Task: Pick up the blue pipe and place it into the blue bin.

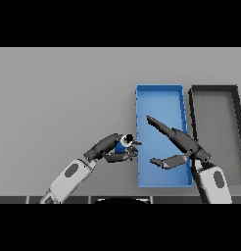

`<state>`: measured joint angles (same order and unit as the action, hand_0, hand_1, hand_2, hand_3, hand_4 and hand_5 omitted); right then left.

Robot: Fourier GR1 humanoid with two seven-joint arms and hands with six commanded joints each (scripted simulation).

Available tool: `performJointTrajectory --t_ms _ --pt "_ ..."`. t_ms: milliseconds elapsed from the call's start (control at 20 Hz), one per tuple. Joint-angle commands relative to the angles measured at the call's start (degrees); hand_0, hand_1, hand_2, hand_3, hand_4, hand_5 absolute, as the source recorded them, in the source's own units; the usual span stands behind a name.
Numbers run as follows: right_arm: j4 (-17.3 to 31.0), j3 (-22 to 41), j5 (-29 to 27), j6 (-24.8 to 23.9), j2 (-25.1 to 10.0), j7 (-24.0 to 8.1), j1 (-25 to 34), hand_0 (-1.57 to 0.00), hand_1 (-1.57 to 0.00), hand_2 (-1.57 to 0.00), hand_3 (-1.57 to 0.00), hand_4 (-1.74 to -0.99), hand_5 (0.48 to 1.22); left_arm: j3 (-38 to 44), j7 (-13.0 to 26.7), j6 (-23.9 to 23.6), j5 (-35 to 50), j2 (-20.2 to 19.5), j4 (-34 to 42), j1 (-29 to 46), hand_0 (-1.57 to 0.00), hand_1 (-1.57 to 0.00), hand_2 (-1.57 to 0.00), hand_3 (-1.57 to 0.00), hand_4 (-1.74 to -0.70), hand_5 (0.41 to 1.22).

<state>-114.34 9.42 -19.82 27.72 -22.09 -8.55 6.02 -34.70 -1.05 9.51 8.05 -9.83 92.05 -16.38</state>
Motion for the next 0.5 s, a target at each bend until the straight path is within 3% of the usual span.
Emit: performJointTrajectory --t_ms 0,150,450 --pt "-1.15 1.06 -0.85 0.12 -0.14 -1.39 1.44 0.0 0.0 0.0 0.0 -1.297 0.522 -0.16 0.08 -0.19 -0.72 0.24 -0.85 -0.16 -1.57 -1.57 -1.57 -1.44 -1.73 1.221" --pt "-0.98 3.56 -1.87 0.81 0.03 -4.87 7.03 0.0 0.0 0.0 0.0 -1.3 0.529 -0.14 -0.44 -0.12 -1.05 0.13 -0.95 -0.05 -1.57 -1.57 -1.57 -1.44 -1.73 1.221" --pt "3.03 7.99 -0.71 4.42 2.73 -6.62 14.86 0.0 0.0 0.0 0.0 -1.26 0.531 0.94 -2.06 1.75 0.48 0.35 -1.46 -1.06 -1.57 -1.57 -1.57 -1.47 -1.73 1.221"
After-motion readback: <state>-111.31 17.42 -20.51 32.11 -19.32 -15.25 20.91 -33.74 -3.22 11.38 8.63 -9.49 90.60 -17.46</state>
